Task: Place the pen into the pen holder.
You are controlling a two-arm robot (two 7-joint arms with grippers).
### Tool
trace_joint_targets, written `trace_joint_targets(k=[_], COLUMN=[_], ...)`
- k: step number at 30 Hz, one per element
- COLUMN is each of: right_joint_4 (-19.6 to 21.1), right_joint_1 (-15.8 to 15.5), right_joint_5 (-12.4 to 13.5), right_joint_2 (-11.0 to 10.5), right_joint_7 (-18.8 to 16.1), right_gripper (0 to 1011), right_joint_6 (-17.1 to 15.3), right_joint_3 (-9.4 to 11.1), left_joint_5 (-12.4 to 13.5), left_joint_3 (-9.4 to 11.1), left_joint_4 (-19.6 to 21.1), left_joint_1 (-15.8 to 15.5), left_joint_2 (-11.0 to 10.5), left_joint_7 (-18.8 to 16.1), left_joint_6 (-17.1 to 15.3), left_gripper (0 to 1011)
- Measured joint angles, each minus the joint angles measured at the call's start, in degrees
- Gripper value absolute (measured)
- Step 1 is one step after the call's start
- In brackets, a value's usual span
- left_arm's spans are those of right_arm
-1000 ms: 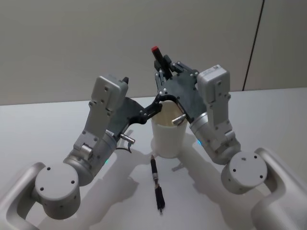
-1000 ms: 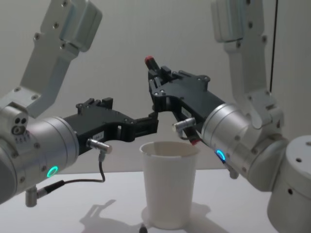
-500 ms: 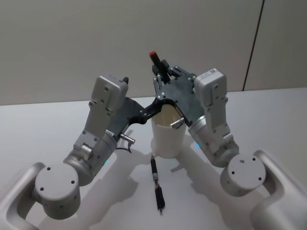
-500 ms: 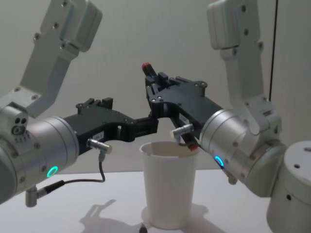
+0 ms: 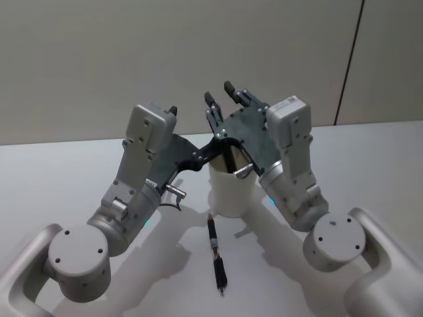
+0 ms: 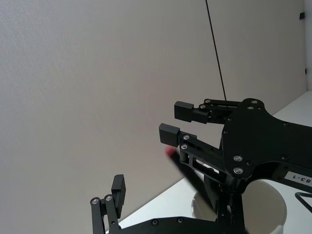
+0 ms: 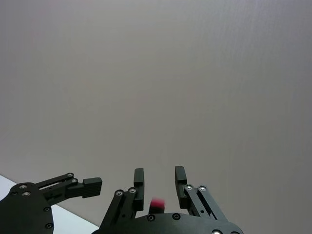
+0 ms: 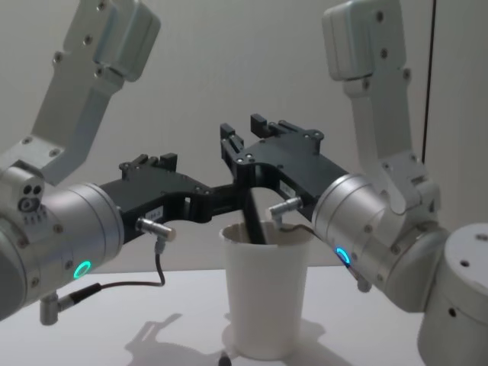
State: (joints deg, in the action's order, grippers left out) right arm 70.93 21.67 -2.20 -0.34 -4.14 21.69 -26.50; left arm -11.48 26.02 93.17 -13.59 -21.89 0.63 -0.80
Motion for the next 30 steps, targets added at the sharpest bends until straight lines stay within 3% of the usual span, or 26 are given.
trace_joint_targets(k=[4, 6, 16, 18, 22, 30], right_joint_4=[-0.02, -0.04, -0.06, -0.06, -0.06, 0.64], right_joint_1=[-0.01, -0.02, -0.02, -0.03, -0.03, -0.07], right_joint_5=[0.00, 0.00, 0.00, 0.00, 0.00, -0.24], right_joint_2=[0.00, 0.00, 0.00, 0.00, 0.00, -0.23], right_joint_7=[-0.02, -0.04, -0.05, -0.04, -0.04, -0.04], right_gripper=[434, 560, 825, 921, 1002, 1002], right_joint_6=[-0.01, -0.01, 0.00, 0.00, 0.00, -0.13], right_joint_3=[0.00, 0.00, 0.00, 0.00, 0.00, 0.24], left_joint_5=[0.00, 0.00, 0.00, 0.00, 0.00, 0.00], left_joint_3=[0.00, 0.00, 0.00, 0.00, 0.00, 0.00], left_joint_4=[0.00, 0.00, 0.00, 0.00, 0.00, 0.00], left_joint_1=[0.00, 0.00, 0.00, 0.00, 0.00, 0.00], left_joint_2=[0.00, 0.00, 0.00, 0.00, 0.00, 0.00], left_joint_7=[0.00, 0.00, 0.00, 0.00, 0.00, 0.00], left_joint_6=[0.00, 0.00, 0.00, 0.00, 0.00, 0.00], left_gripper=[1001, 1001, 1001, 1001, 1001, 1001])
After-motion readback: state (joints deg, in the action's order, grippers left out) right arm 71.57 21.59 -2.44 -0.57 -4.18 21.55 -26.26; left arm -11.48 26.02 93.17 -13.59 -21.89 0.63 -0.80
